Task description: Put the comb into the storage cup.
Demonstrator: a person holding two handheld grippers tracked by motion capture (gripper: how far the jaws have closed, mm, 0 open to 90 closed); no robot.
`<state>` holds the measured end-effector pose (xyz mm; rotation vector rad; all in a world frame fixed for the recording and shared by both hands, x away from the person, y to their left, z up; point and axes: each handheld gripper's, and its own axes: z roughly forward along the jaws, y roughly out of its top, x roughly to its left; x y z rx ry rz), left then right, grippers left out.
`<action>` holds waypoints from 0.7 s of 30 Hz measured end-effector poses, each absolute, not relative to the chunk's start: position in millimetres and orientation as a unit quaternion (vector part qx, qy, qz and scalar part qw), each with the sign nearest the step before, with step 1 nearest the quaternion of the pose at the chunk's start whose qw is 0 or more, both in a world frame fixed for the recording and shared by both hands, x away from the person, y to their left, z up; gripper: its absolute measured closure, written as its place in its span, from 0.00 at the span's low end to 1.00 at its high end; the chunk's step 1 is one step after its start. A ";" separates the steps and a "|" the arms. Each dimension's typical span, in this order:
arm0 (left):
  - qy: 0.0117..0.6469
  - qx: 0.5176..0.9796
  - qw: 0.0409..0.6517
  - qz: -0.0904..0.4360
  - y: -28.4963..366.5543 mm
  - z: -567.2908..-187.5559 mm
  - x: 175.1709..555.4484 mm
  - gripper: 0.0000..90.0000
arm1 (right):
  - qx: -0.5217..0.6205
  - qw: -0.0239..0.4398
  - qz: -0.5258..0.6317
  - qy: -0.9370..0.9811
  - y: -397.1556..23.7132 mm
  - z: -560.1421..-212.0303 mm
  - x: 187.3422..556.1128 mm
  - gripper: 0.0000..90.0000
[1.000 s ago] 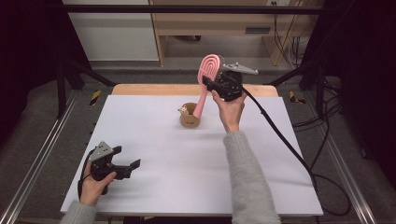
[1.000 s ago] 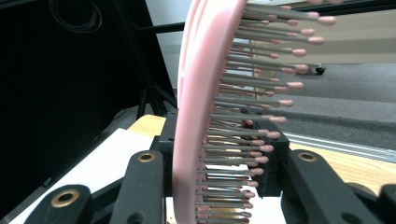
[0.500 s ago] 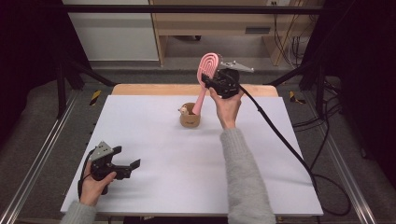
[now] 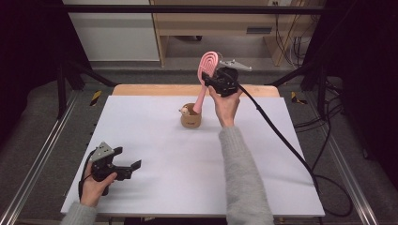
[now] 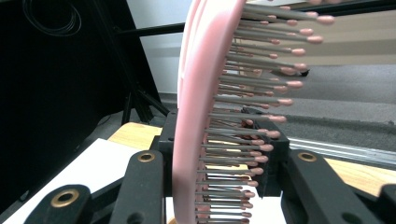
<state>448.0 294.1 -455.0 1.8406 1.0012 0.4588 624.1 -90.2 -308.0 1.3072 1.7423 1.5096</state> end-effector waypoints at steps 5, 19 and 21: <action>0.410 0.754 0.478 0.187 294.0 -455.3 448.2 0.01 | 0.481 0.244 0.552 0.636 -89.9 -308.6 627.0 0.70; 0.408 0.756 0.477 0.185 293.6 -456.3 448.6 0.01 | 0.485 0.248 0.545 0.637 -84.6 -315.0 637.1 0.69; 0.409 0.757 0.476 0.185 293.6 -456.7 448.8 0.01 | 0.484 0.248 0.545 0.638 -83.5 -316.4 638.5 0.69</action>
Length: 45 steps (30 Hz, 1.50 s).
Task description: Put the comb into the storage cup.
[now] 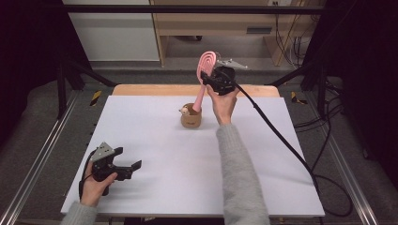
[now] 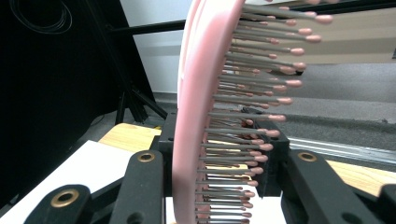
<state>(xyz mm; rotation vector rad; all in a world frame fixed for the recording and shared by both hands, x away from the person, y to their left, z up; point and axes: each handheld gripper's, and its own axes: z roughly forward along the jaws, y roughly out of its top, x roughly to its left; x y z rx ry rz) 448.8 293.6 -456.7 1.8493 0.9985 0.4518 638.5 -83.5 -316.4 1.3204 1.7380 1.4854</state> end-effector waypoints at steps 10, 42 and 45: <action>0.409 0.757 0.475 0.184 293.3 -457.6 449.0 0.01 | 0.485 0.249 0.538 0.643 -78.6 -325.6 646.1 0.69; 0.410 0.756 0.476 0.183 293.0 -458.0 449.0 0.01 | 0.488 0.235 0.526 0.656 -61.9 -353.0 653.5 0.69; 0.410 0.757 0.473 0.186 293.2 -457.6 448.8 0.01 | 0.488 0.232 0.526 0.656 -60.2 -355.7 653.5 0.69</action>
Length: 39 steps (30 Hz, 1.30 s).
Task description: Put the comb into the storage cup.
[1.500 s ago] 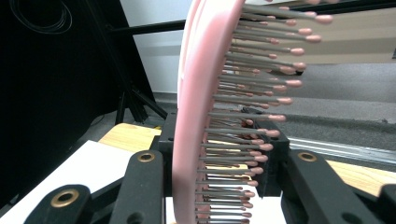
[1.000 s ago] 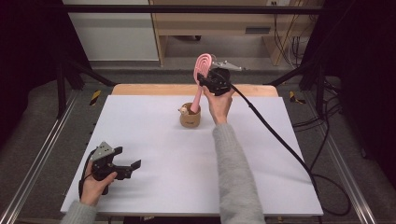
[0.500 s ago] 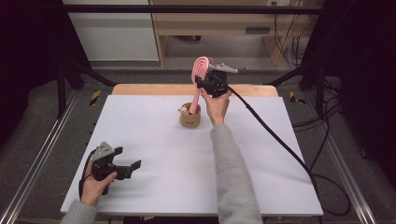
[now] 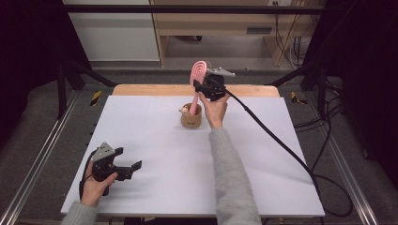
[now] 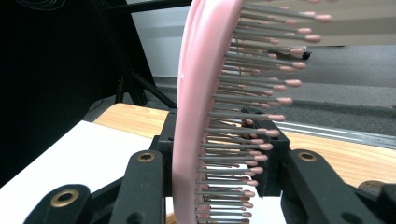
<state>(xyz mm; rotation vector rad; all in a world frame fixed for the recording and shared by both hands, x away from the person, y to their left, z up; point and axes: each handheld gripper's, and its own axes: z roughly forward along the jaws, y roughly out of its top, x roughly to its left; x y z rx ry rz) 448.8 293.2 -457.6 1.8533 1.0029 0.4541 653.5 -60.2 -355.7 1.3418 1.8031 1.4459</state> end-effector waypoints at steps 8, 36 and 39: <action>0.410 0.757 0.474 0.185 293.3 -457.4 448.7 0.01 | 0.490 0.227 0.525 0.658 -56.4 -363.3 653.3 0.70; 0.409 0.759 0.473 0.183 292.3 -458.6 449.3 0.01 | 0.514 0.207 0.524 0.647 -66.4 -387.7 652.3 0.69; 0.409 0.758 0.473 0.183 292.0 -458.7 449.3 0.01 | 0.514 0.207 0.524 0.647 -67.0 -387.8 652.1 0.69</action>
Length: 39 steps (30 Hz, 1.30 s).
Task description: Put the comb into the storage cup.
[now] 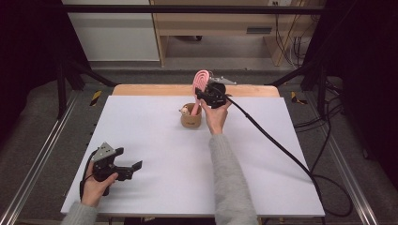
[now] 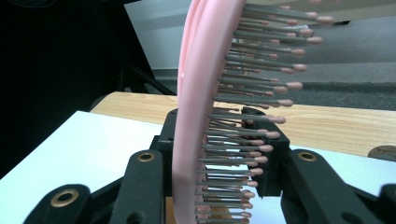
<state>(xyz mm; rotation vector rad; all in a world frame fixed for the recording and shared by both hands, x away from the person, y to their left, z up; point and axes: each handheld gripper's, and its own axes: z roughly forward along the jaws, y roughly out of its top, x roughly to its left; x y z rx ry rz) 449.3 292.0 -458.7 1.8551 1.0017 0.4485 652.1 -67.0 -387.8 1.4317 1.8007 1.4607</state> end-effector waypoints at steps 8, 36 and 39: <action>0.409 0.759 0.472 0.183 292.0 -458.7 449.3 0.01 | 0.523 0.200 0.528 0.638 -74.3 -390.6 653.6 0.69; 0.409 0.759 0.472 0.183 291.8 -459.0 449.4 0.01 | 0.536 0.206 0.512 0.638 -81.7 -391.5 657.7 0.66; 0.409 0.760 0.471 0.182 291.6 -459.1 449.5 0.01 | 0.535 0.211 0.508 0.641 -82.3 -391.7 658.0 0.64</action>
